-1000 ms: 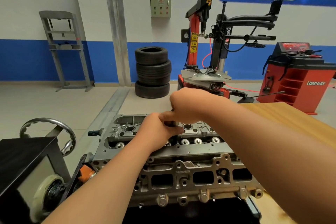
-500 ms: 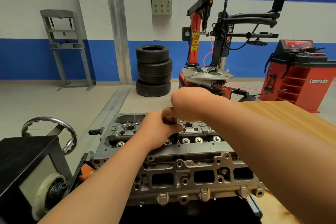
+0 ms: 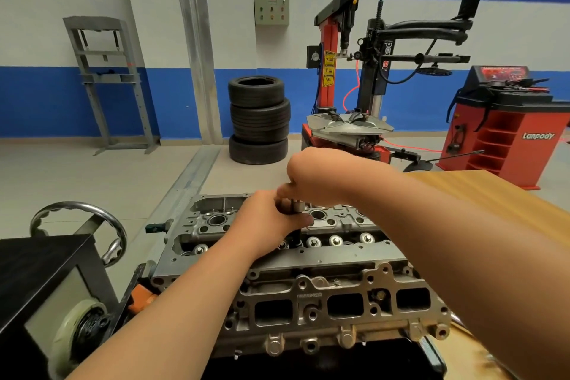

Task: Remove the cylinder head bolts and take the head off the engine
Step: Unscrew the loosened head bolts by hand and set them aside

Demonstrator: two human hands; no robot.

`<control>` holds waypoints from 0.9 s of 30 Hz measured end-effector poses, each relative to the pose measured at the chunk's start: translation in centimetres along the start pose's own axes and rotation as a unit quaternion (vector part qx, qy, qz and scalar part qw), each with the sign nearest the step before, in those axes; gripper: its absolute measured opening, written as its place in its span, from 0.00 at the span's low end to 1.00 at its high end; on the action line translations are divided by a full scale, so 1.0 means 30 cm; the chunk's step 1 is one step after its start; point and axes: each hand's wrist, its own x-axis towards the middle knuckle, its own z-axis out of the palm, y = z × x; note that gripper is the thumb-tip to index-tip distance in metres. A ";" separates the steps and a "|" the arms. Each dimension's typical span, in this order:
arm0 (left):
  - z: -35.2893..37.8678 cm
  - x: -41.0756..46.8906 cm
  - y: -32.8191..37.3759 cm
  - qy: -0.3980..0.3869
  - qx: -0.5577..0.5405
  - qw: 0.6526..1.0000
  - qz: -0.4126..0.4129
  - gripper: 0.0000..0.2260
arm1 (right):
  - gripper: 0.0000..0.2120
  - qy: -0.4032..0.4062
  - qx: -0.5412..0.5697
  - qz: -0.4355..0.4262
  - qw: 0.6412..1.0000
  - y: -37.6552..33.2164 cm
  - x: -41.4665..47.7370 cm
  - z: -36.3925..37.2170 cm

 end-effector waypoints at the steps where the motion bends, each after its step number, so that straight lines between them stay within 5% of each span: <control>1: -0.001 -0.003 -0.006 -0.009 -0.004 1.000 0.002 0.09 | 0.13 -0.019 0.023 -0.024 0.999 0.007 -0.002 -0.009; 2: -0.003 -0.009 -0.014 -0.018 -0.007 1.000 0.004 0.08 | 0.07 -0.034 0.048 -0.047 0.997 0.011 -0.009 -0.020; 6: -0.013 -0.009 -0.020 -0.015 -0.018 1.000 0.020 0.04 | 0.10 -0.041 0.124 -0.043 0.990 0.015 -0.022 -0.021; 9: -0.007 0.002 0.004 0.009 -0.007 1.000 0.012 0.06 | 0.21 0.004 -0.016 0.030 0.999 -0.007 -0.002 0.004; 11: -0.004 -0.001 0.006 0.003 -0.008 1.000 0.008 0.07 | 0.19 0.010 -0.058 0.005 0.998 -0.019 0.001 0.005; 13: -0.007 -0.011 -0.008 -0.015 -0.016 1.000 0.007 0.06 | 0.09 -0.024 -0.001 -0.050 0.998 -0.011 -0.011 -0.010; 16: -0.014 -0.018 -0.017 -0.024 -0.025 0.999 0.009 0.04 | 0.14 -0.027 0.116 -0.058 0.991 0.009 -0.033 -0.028; 18: -0.009 -0.012 -0.005 0.000 -0.002 1.000 0.009 0.05 | 0.09 0.007 0.112 -0.012 0.994 -0.002 -0.023 -0.018; 21: 0.005 -0.006 0.013 0.015 0.022 1.000 0.007 0.10 | 0.22 0.006 0.013 0.037 0.999 -0.027 0.006 0.008; 23: 0.004 -0.009 0.004 -0.003 0.017 1.000 0.007 0.10 | 0.15 -0.006 -0.016 0.009 1.000 -0.031 0.012 0.011; 25: -0.004 -0.016 -0.010 -0.033 0.009 0.999 0.014 0.07 | 0.09 -0.015 0.029 -0.028 0.999 -0.011 -0.003 -0.003; 27: -0.009 -0.020 -0.019 -0.038 0.002 0.999 0.022 0.03 | 0.14 -0.017 0.107 -0.052 0.993 0.008 -0.022 -0.014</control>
